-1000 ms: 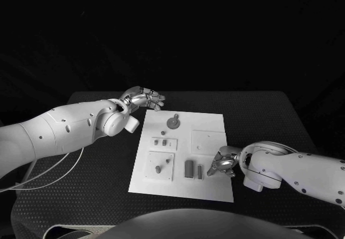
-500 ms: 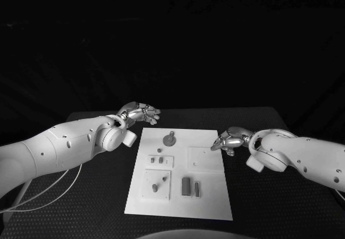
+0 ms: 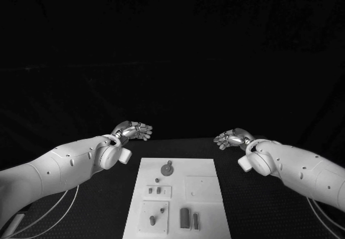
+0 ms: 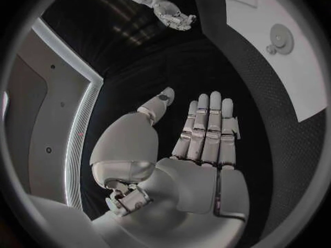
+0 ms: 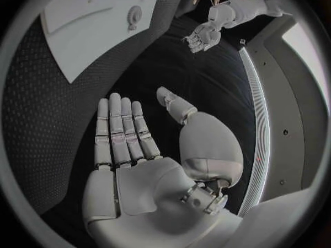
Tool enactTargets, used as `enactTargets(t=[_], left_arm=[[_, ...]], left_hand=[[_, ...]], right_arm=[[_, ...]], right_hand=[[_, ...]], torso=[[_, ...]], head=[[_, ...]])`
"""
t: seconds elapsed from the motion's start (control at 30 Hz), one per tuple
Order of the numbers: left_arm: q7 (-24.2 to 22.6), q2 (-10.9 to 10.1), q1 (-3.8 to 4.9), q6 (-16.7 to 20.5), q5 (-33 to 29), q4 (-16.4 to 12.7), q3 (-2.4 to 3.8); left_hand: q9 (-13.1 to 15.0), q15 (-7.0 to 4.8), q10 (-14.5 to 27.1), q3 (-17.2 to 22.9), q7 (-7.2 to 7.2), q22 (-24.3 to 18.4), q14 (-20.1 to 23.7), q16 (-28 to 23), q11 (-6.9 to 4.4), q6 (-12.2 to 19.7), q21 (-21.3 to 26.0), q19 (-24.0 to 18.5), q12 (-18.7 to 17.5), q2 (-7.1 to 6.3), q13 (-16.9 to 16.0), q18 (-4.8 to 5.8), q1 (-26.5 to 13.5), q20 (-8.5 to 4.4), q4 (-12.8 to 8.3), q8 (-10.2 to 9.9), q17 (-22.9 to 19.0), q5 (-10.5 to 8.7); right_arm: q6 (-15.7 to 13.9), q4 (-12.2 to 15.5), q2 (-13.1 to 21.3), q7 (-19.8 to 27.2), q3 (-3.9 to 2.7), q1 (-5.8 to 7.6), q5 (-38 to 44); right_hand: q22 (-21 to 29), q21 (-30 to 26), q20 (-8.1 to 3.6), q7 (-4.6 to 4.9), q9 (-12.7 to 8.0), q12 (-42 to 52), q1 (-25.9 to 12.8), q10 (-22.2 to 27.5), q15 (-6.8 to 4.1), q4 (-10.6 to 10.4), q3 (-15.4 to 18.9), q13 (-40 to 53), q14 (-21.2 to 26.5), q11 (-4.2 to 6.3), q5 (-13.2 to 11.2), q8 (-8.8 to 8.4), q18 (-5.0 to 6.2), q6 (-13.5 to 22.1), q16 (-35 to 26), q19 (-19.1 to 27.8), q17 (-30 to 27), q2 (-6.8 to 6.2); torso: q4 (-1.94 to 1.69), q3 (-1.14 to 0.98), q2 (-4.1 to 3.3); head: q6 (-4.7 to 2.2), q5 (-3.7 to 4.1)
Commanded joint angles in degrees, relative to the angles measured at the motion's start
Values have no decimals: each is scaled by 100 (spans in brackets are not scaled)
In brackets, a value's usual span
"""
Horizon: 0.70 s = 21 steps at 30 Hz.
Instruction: Assemble the parts on the task board
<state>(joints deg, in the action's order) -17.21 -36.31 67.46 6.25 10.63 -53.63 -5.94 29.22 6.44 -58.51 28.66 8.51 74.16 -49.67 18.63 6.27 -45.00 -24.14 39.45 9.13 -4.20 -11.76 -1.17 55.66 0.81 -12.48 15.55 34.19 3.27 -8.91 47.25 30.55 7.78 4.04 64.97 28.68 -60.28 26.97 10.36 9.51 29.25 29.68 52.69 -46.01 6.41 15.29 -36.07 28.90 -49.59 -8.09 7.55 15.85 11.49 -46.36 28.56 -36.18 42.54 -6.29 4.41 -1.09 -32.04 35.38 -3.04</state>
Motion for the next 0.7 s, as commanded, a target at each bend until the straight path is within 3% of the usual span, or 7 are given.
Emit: enactTargets(t=[0.03, 0.1, 0.37, 0.4, 0.6, 0.63, 0.7], left_arm=[[-411, 150, 9, -193, -537, 247, 12], [-474, 216, 7, -182, -727, 359, 18], [-561, 213, -4, -203, -753, 474, 35], [-329, 196, 1, -72, -554, 455, 31], [-391, 127, -48, 186, -588, 182, 69], [-410, 106, -63, 265, -598, 99, 80], [-455, 56, -98, 453, -623, -101, 108]], left_hand=[[-47, 55, 188, -57, -17, -37, 230, -160, 10, 149, 133, -167, -185, -77, 105, -38, -103, 40, -3, -76, -50, -17], [-111, 86, 562, -108, -134, -99, 653, -415, -63, 429, 350, -487, -438, -188, 246, 73, -198, 116, -3, -218, -158, -19], [-143, 135, 1040, -126, -290, -157, 1107, -679, -145, 836, 685, -877, -539, -252, 486, 117, -301, 270, 86, -348, -308, -27], [-2922, -644, 5851, -2866, -851, -2344, 4967, -1863, -627, 4500, 2414, -3945, -913, 420, 1176, 117, -5566, -81, 1248, -1555, -3419, -327], [-2922, -644, 5851, -2866, -851, -3329, 4967, -1863, -627, 4500, 2414, -3945, -913, 420, 1176, 117, -5566, -81, 1248, -1555, -3419, -327], [-2922, -644, 5851, -2866, -851, -7416, 4967, -1863, -627, 4500, 2414, -3945, -913, 420, 1176, 117, -5566, -81, 1248, -1555, -3419, -327], [-2922, -644, 5851, -2866, -851, -7416, 4967, -1863, -627, 4500, 2414, -3945, -913, 420, 1176, 117, -5566, -81, 1248, -1555, -3419, -327]], right_arm=[[258, -130, -83, 551, -109, -71, -705], [282, -130, -116, 603, -263, -131, -745], [255, -122, -219, 708, -515, -256, -759], [134, -128, -221, 458, -503, -229, -589], [-93, 146, -119, 567, -497, -244, -731], [-162, 229, -88, 599, -495, -249, -774], [-328, 429, -14, 679, -491, -261, -877]], right_hand=[[133, -251, 61, -65, -43, -356, -12, 35, 100, 1, 110, -493, 131, -14, 11, -27, -58, 146, -346, 155, -228, 70], [304, -533, 127, -150, -82, -625, -57, 99, 149, 5, 188, -832, 338, 50, -37, -43, -92, 225, -655, 366, -415, 124], [777, -1107, 301, -228, -174, -1498, -95, -370, 79, 79, 500, -1808, 501, 120, -156, 16, 17, 311, -1215, 415, -1051, 196], [6028, -2697, -1036, -951, -2925, -2968, -5269, 4601, -641, -1529, 3607, -2890, 4959, 809, -755, -1585, -1149, 4636, -2856, 3618, -4254, 629], [6028, -2697, -1036, -951, -2925, -2968, -5269, 4601, -641, -1529, 3607, -2890, 4959, 809, -755, -1585, -1149, 4636, -2856, 3618, -4254, 629], [6028, -2697, -1036, -951, -2925, -2968, -5269, 4601, -641, -1529, 3607, -2890, 4959, 809, -755, -1585, -1149, 4636, -2856, 3618, -4254, 629], [6028, -2697, -1036, -951, -2925, -2968, -5269, 4601, -641, -1529, 3607, -2890, 4959, 809, -755, -1585, -1149, 4636, -2856, 3618, -4254, 629]], torso=[[42, -26, 118], [28, -33, 148], [-8, -87, 143], [9, -56, 145], [-128, -6, 127], [-170, 10, 121], [-264, 44, 109]], head=[[-159, -66], [-197, -94], [-373, -119], [-305, -118], [-242, 10], [-224, 49], [-181, 138]])
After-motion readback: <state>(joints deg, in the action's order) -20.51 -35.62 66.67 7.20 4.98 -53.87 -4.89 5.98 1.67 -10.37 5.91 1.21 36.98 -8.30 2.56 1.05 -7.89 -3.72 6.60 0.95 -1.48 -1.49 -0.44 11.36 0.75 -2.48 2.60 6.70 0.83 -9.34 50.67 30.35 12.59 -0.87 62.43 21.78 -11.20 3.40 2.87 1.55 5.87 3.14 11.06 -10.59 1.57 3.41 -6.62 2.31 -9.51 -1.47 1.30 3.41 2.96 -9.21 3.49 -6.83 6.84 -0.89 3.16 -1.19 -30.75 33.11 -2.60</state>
